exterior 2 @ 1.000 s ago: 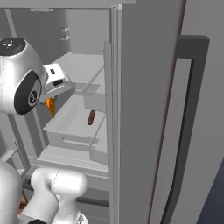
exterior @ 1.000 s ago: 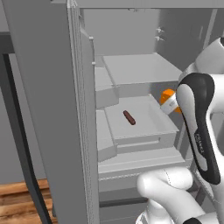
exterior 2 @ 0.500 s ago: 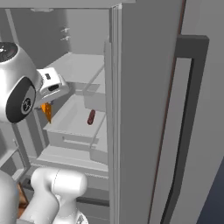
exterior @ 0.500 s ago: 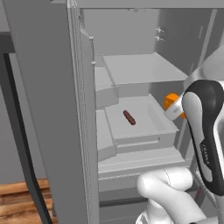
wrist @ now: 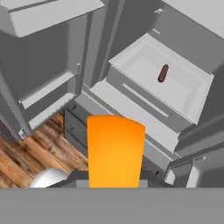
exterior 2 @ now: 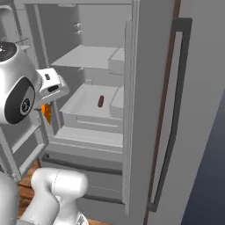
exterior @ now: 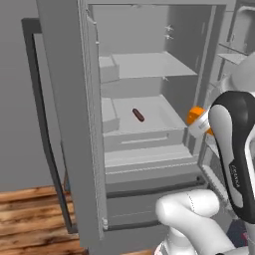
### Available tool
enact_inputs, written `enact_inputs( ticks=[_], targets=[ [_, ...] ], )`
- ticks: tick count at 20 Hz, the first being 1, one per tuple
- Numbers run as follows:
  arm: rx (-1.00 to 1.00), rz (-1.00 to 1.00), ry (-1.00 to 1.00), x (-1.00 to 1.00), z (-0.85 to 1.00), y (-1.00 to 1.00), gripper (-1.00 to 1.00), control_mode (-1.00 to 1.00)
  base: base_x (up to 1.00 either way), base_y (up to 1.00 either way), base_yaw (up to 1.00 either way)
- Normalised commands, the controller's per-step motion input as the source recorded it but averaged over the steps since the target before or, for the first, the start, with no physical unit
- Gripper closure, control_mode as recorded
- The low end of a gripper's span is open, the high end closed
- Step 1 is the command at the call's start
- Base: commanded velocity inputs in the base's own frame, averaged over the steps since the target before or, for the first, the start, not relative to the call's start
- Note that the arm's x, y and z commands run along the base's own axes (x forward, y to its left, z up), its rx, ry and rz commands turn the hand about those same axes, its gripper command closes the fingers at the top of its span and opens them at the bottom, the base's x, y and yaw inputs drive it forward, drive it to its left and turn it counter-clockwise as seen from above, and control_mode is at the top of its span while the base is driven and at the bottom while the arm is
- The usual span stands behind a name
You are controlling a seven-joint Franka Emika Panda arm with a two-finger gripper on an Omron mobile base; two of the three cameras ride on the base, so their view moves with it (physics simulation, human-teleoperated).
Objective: Retrieve the sausage and cheese from the fridge and place them on the cutting board on the counter.
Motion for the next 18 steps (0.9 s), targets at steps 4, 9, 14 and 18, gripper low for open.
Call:
enact_inputs(
  ticks=[4,9,14,18],
  targets=[
    [0.00,0.00,0.00,0.00,0.00,0.00,1.00,1.00,-1.00,0.00,0.00],
    [0.00,0.00,0.00,0.00,0.00,0.00,1.00,1.00,-0.95,0.06,0.32],
    [0.00,0.00,0.00,0.00,0.00,0.00,1.00,1.00,-0.88,0.10,0.78],
    [0.00,0.00,0.00,0.00,0.00,0.00,1.00,1.00,-0.36,0.27,0.98]
  ],
)
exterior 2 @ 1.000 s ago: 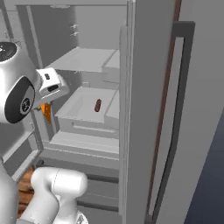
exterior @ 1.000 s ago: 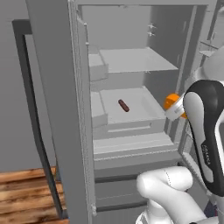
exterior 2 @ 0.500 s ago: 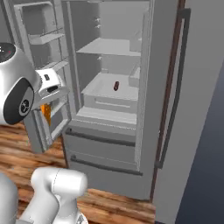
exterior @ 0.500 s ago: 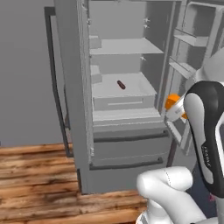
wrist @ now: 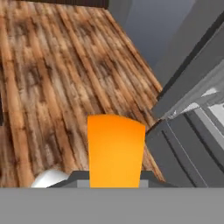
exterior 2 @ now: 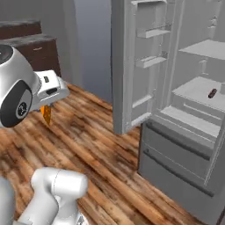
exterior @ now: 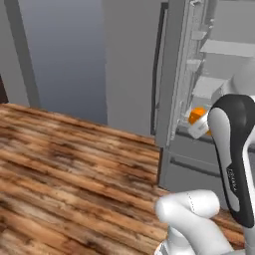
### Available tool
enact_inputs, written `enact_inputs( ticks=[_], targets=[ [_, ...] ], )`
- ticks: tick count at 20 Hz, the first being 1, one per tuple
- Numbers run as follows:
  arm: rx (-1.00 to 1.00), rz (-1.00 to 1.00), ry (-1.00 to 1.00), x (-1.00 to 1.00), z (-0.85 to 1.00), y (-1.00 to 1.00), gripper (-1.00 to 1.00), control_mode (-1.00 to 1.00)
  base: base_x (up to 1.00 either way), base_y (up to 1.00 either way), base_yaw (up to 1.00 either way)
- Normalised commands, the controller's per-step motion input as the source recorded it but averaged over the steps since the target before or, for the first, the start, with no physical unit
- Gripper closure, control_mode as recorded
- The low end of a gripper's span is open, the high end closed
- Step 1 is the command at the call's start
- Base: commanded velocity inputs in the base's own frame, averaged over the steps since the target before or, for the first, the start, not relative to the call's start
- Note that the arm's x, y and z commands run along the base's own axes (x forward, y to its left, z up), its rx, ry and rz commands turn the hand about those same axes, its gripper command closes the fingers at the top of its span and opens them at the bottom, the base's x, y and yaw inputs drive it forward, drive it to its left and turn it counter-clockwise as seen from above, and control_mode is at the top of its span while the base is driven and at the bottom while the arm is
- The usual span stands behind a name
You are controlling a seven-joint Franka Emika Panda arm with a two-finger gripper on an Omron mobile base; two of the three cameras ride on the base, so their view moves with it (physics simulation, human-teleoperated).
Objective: Retrieve the sausage and cheese from the fridge and place them on the cutting board on the counter.
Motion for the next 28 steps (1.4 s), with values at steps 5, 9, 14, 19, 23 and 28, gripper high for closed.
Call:
enact_inputs(
  ticks=[5,9,14,19,23,28],
  targets=[
    [0.00,0.00,0.00,0.00,0.00,0.00,1.00,1.00,-0.14,0.34,1.00],
    [0.00,0.00,0.00,0.00,0.00,0.00,1.00,1.00,0.00,0.19,0.98],
    [0.00,0.00,0.00,0.00,0.00,0.00,1.00,1.00,0.43,0.00,0.75],
    [0.00,0.00,0.00,0.00,0.00,0.00,1.00,1.00,0.44,-0.02,0.61],
    [0.00,0.00,0.00,0.00,0.00,0.00,1.00,1.00,0.18,0.00,0.38],
    [0.00,0.00,0.00,0.00,0.00,0.00,1.00,1.00,0.00,0.56,-0.02]
  ],
)
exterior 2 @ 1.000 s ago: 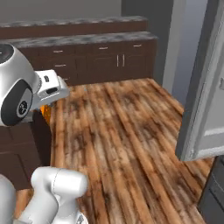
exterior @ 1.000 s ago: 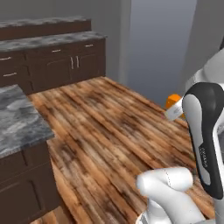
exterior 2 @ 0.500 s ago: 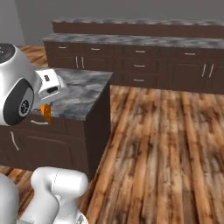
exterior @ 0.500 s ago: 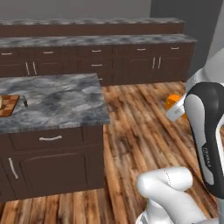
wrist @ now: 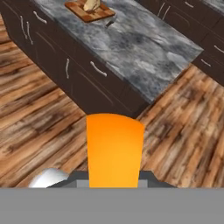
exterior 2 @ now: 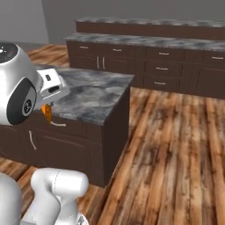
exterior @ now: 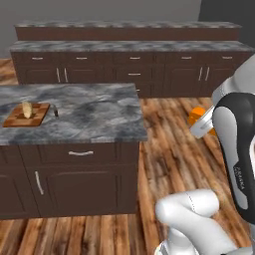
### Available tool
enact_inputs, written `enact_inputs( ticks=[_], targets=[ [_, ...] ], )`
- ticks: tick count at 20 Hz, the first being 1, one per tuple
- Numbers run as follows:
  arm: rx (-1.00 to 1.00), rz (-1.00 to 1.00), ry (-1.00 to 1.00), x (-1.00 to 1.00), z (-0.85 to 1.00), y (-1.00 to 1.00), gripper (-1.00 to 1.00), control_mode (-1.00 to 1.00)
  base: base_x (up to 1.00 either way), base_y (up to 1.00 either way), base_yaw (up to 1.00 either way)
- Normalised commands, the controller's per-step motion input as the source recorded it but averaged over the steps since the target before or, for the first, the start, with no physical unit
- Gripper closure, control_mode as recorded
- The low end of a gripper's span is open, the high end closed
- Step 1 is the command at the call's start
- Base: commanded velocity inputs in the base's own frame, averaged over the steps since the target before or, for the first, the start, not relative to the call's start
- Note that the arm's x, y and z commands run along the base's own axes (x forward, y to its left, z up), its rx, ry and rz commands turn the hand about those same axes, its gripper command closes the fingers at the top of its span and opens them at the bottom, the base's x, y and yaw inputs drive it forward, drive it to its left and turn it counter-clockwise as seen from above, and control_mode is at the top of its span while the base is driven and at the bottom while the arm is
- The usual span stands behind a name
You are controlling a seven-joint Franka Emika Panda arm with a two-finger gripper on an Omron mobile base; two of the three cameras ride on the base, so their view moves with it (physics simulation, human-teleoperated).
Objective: Retrieve the sausage and cheese from the fridge and place them on the cutting board on the counter.
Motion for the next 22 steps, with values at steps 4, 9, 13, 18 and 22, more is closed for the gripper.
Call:
enact_inputs(
  ticks=[4,9,13,18,22],
  targets=[
    [0.00,0.00,0.00,0.00,0.00,0.00,1.00,1.00,-0.03,0.82,-0.24],
    [0.00,0.00,0.00,0.00,0.00,0.00,1.00,1.00,0.00,1.00,-0.27],
    [0.00,0.00,0.00,0.00,0.00,0.00,1.00,1.00,0.00,1.00,-0.23],
    [0.00,0.00,0.00,0.00,0.00,0.00,1.00,1.00,0.00,1.00,-0.16],
    [0.00,0.00,0.00,0.00,0.00,0.00,1.00,1.00,0.04,1.00,-0.11]
  ],
)
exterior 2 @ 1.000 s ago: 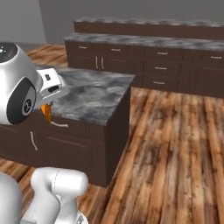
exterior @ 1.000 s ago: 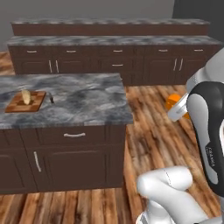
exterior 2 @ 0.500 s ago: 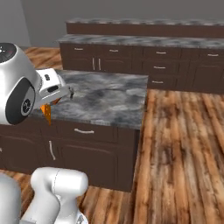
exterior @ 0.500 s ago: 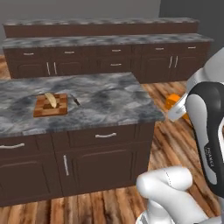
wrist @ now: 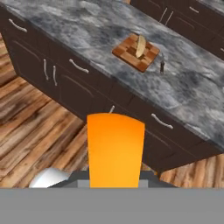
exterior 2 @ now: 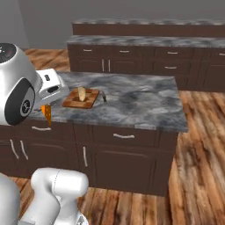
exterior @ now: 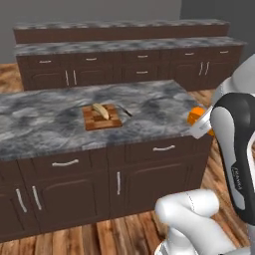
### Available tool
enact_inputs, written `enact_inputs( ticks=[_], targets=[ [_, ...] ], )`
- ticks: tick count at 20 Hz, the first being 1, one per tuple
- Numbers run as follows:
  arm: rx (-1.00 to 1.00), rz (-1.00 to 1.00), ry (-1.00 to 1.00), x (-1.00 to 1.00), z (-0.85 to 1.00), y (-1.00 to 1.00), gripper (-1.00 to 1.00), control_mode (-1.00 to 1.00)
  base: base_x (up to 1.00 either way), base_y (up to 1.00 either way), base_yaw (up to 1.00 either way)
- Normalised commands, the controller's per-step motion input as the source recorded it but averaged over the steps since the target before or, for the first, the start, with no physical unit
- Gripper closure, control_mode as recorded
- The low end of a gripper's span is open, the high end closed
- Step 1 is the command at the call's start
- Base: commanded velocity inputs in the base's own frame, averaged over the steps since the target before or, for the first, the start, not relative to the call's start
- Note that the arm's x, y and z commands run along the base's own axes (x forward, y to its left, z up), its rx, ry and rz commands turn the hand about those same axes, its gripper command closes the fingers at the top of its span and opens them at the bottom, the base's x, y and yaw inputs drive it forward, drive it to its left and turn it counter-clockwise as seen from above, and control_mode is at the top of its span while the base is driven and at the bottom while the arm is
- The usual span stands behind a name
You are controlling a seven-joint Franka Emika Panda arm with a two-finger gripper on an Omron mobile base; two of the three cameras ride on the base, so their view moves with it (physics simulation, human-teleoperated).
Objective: Retrieve the sausage and cheese from the fridge and place them on the cutting board on the counter.
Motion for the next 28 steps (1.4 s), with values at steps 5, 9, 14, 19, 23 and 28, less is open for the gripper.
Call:
enact_inputs(
  ticks=[5,9,14,19,23,28],
  targets=[
    [0.00,0.00,0.00,0.00,0.00,0.00,1.00,1.00,0.40,1.00,-0.06],
    [0.00,0.00,0.00,0.00,0.00,0.00,1.00,1.00,0.98,0.61,0.00],
    [0.00,0.00,0.00,0.00,0.00,0.00,1.00,1.00,1.00,0.20,0.00],
    [0.00,0.00,0.00,0.00,0.00,0.00,1.00,1.00,0.91,0.00,0.00],
    [0.00,0.00,0.00,0.00,0.00,0.00,1.00,1.00,0.73,0.00,0.00],
    [0.00,0.00,0.04,0.03,-0.02,0.00,1.00,-1.00,0.22,0.00,0.00]
  ],
)
